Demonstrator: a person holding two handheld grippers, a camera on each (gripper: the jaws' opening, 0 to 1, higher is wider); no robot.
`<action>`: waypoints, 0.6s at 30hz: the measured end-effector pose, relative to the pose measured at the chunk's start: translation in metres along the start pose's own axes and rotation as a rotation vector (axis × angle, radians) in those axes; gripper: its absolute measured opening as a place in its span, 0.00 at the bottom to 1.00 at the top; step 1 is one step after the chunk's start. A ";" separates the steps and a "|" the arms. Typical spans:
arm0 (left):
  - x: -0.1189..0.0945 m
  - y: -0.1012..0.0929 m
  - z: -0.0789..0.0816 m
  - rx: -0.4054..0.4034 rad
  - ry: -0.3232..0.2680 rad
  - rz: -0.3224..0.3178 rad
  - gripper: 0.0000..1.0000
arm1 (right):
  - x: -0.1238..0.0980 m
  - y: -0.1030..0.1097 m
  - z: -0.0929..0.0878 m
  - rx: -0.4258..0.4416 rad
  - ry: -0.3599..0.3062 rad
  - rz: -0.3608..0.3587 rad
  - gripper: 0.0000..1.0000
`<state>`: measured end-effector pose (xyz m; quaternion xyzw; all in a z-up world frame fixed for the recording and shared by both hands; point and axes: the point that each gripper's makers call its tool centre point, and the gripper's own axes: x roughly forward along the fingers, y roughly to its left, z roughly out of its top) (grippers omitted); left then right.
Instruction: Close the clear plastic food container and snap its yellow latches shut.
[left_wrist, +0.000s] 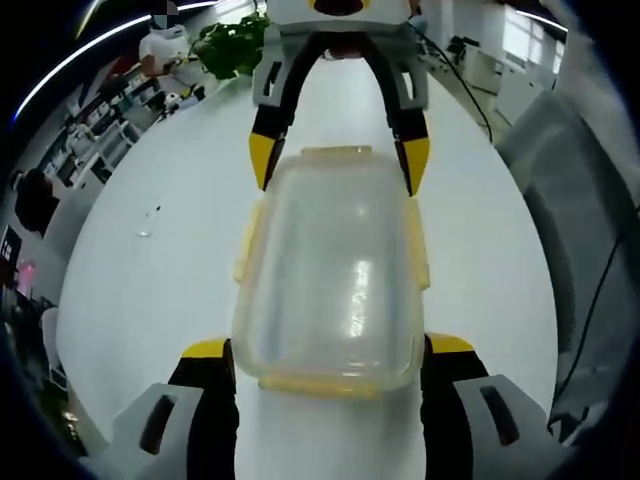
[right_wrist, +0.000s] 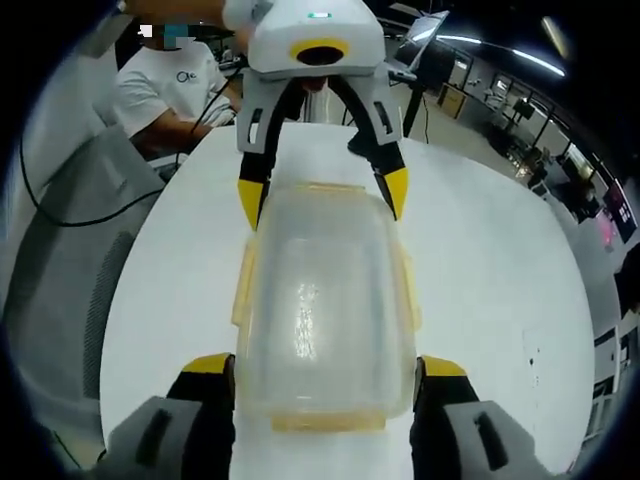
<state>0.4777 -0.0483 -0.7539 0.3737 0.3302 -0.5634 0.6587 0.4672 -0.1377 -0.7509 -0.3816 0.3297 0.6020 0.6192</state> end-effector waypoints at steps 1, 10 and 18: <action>0.000 0.000 0.000 -0.002 -0.001 0.002 0.73 | 0.000 0.000 0.000 0.004 0.003 -0.002 0.71; 0.000 0.012 0.006 -0.054 -0.019 0.095 0.96 | -0.006 -0.012 0.012 0.077 -0.021 -0.092 0.96; -0.004 0.003 0.013 -0.031 -0.023 0.079 0.99 | -0.010 -0.006 0.011 0.052 -0.001 -0.092 0.96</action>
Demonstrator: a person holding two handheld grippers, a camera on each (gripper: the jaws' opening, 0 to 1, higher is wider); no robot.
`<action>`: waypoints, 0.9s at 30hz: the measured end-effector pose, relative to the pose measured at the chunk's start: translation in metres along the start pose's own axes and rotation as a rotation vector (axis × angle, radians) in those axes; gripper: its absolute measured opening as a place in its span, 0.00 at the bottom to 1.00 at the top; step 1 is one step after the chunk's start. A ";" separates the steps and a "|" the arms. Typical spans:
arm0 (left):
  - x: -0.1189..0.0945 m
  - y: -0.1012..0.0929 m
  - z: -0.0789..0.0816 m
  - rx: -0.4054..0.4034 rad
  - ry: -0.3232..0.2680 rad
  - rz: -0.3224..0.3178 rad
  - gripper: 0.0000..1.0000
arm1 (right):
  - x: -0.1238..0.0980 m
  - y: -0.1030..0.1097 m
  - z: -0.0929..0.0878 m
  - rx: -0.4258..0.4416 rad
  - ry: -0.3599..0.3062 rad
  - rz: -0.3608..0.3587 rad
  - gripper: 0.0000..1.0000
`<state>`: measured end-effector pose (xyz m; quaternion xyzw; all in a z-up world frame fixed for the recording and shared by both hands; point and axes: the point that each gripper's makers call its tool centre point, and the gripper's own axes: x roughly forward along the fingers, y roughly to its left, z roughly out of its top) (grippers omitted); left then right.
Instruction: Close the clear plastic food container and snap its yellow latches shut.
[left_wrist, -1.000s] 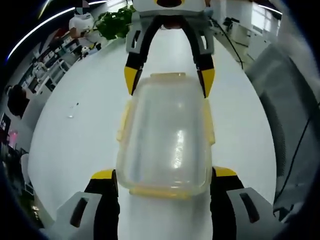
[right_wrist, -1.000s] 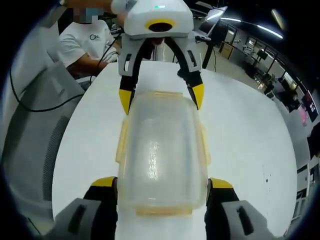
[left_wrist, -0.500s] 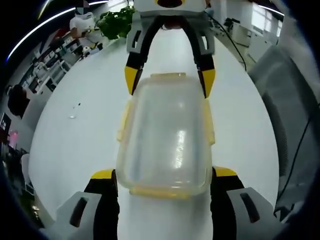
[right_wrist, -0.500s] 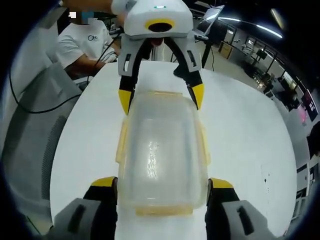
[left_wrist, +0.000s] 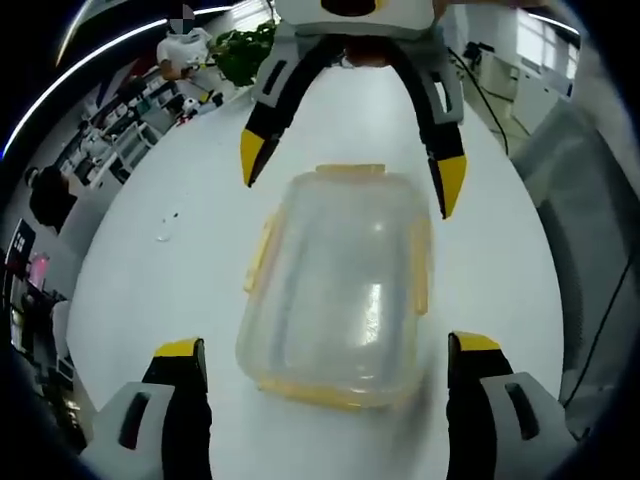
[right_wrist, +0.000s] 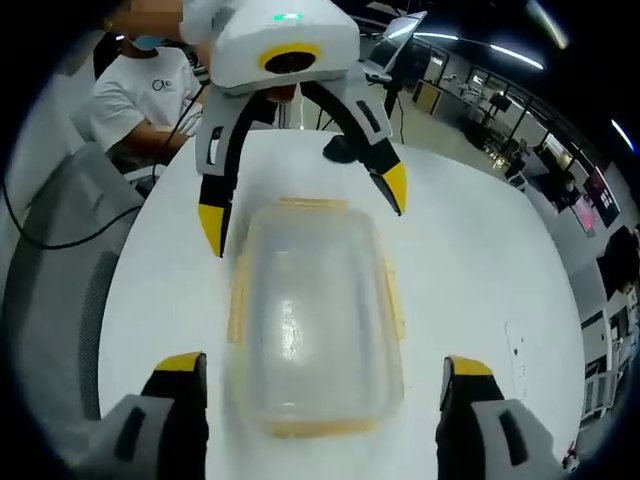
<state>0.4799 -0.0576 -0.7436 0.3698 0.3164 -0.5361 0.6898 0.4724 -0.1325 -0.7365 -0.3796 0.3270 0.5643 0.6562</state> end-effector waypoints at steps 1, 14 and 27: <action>0.000 -0.001 -0.001 -0.004 0.003 -0.002 0.99 | -0.001 0.000 0.000 0.009 0.002 -0.006 0.96; -0.013 -0.005 -0.005 -0.061 -0.020 0.055 0.99 | -0.013 0.008 -0.008 0.088 -0.023 -0.070 0.99; -0.032 -0.015 -0.010 -0.146 -0.055 0.126 0.99 | -0.024 0.021 -0.010 0.147 -0.053 -0.139 0.99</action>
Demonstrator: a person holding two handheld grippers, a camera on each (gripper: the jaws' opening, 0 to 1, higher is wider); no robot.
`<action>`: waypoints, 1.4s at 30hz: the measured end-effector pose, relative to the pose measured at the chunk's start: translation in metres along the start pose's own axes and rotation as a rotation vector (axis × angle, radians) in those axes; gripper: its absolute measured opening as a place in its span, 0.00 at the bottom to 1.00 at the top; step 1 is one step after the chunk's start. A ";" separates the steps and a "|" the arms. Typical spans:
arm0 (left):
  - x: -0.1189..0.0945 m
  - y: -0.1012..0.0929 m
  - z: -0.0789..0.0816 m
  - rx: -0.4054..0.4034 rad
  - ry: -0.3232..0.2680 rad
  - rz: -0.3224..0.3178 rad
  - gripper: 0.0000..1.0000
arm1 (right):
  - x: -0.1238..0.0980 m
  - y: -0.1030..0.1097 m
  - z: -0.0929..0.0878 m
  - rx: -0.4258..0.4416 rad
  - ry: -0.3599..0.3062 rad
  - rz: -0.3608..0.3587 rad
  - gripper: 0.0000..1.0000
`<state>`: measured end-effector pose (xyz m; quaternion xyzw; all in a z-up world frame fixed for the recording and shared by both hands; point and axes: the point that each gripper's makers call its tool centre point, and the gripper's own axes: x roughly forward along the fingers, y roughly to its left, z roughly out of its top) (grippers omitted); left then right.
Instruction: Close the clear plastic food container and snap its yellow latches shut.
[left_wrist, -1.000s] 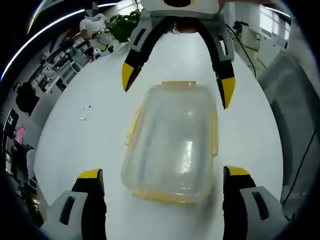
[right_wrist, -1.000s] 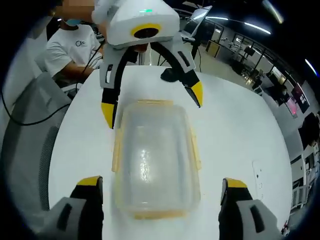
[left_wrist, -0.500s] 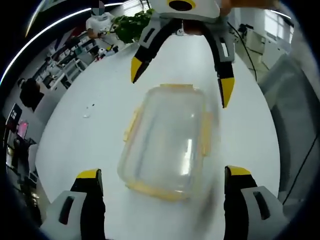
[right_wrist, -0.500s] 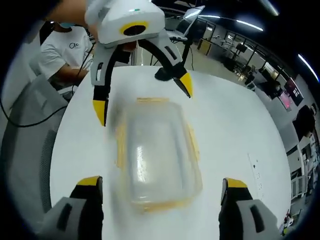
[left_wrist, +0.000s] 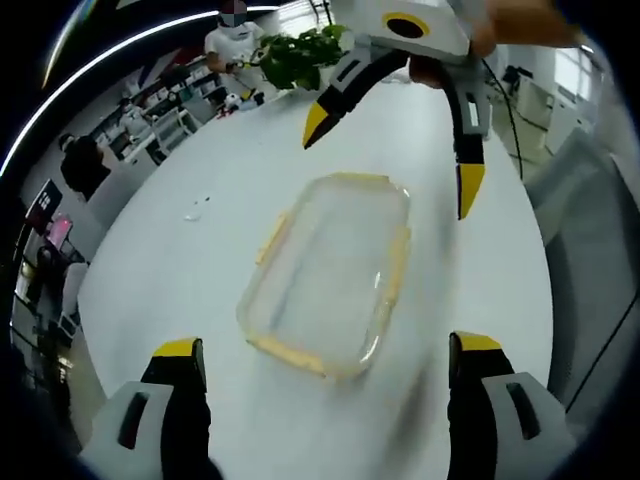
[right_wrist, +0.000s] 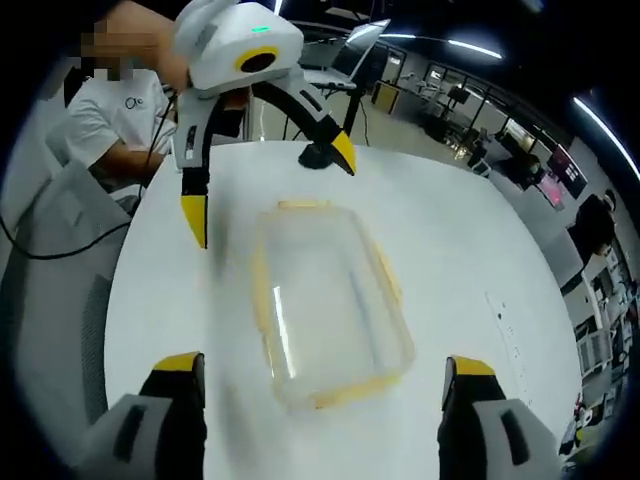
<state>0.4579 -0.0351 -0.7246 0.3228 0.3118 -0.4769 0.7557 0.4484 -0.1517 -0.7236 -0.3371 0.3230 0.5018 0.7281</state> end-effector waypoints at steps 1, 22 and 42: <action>-0.001 -0.001 0.001 -0.005 -0.004 0.002 0.99 | -0.001 0.001 0.000 0.007 -0.003 -0.001 0.99; -0.037 -0.044 0.004 -0.090 -0.080 0.068 0.99 | -0.035 0.031 -0.001 0.065 -0.078 -0.091 0.99; -0.082 -0.111 0.001 -0.160 -0.139 0.141 0.99 | -0.085 0.097 -0.009 0.077 -0.187 -0.153 0.98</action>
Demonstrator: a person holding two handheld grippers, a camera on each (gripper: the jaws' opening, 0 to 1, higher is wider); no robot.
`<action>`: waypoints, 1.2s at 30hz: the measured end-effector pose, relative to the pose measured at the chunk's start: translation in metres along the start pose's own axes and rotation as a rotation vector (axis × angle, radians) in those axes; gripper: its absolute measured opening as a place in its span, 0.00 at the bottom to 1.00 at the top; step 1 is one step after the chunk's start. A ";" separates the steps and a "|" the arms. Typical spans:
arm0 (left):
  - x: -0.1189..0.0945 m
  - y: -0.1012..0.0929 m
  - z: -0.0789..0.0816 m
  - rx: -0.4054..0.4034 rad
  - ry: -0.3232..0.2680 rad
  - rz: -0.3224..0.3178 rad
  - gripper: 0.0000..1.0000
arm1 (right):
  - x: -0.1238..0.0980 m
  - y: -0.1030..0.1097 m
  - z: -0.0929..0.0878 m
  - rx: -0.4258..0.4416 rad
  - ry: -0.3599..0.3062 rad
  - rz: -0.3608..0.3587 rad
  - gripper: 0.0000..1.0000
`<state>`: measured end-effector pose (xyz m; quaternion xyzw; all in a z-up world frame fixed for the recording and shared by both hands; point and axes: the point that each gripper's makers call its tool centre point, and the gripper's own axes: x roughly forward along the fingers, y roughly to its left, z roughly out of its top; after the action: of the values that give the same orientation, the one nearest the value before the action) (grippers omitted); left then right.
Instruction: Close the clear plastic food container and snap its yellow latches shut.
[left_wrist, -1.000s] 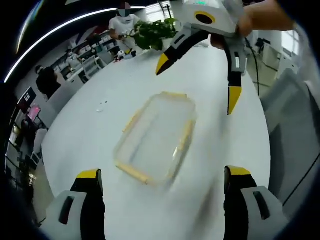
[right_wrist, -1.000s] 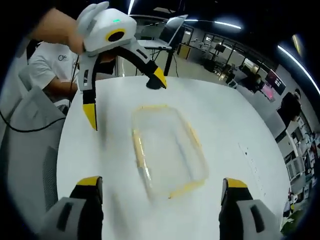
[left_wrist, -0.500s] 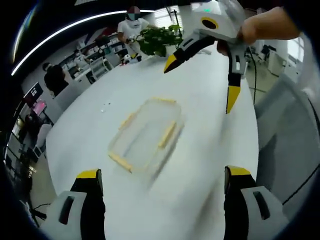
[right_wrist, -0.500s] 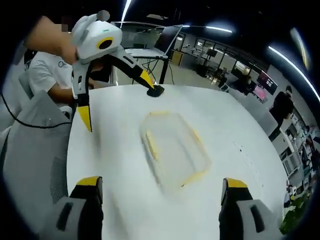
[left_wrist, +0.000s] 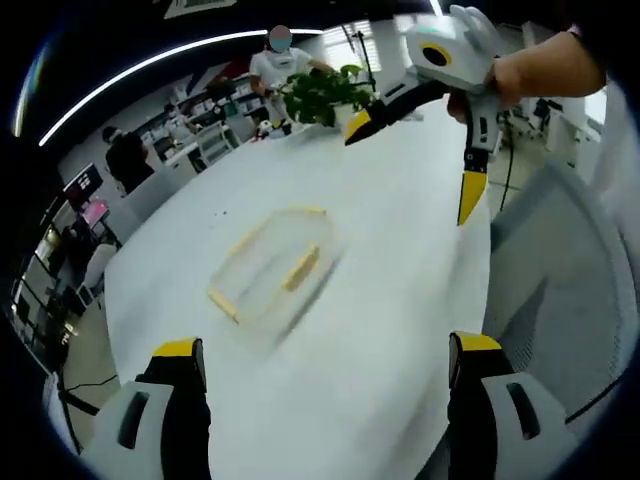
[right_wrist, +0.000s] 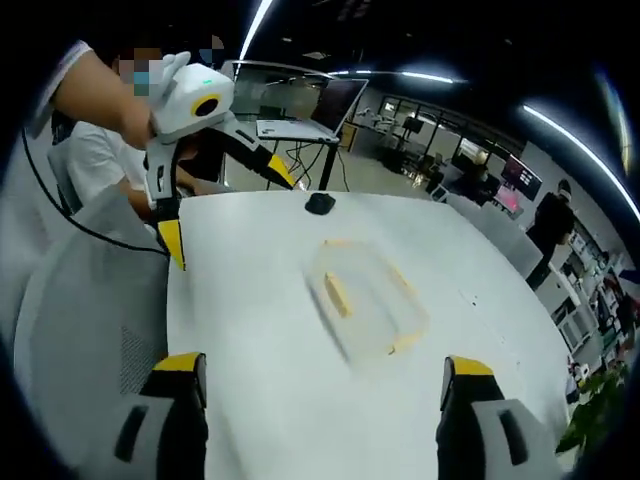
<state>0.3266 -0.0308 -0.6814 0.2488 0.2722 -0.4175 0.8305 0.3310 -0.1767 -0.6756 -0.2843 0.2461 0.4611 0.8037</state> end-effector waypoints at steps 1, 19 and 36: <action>-0.004 -0.004 -0.003 -0.008 0.008 0.006 0.99 | -0.003 0.002 -0.002 -0.006 0.003 -0.008 0.98; -0.064 -0.045 -0.016 -0.031 -0.028 0.093 0.99 | -0.060 0.046 -0.011 0.038 -0.033 -0.161 0.99; -0.085 -0.057 -0.042 -0.128 -0.042 0.118 0.99 | -0.081 0.058 -0.029 0.139 -0.016 -0.217 0.99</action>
<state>0.2264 0.0135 -0.6661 0.2020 0.2658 -0.3546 0.8734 0.2397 -0.2209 -0.6566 -0.2490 0.2388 0.3557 0.8686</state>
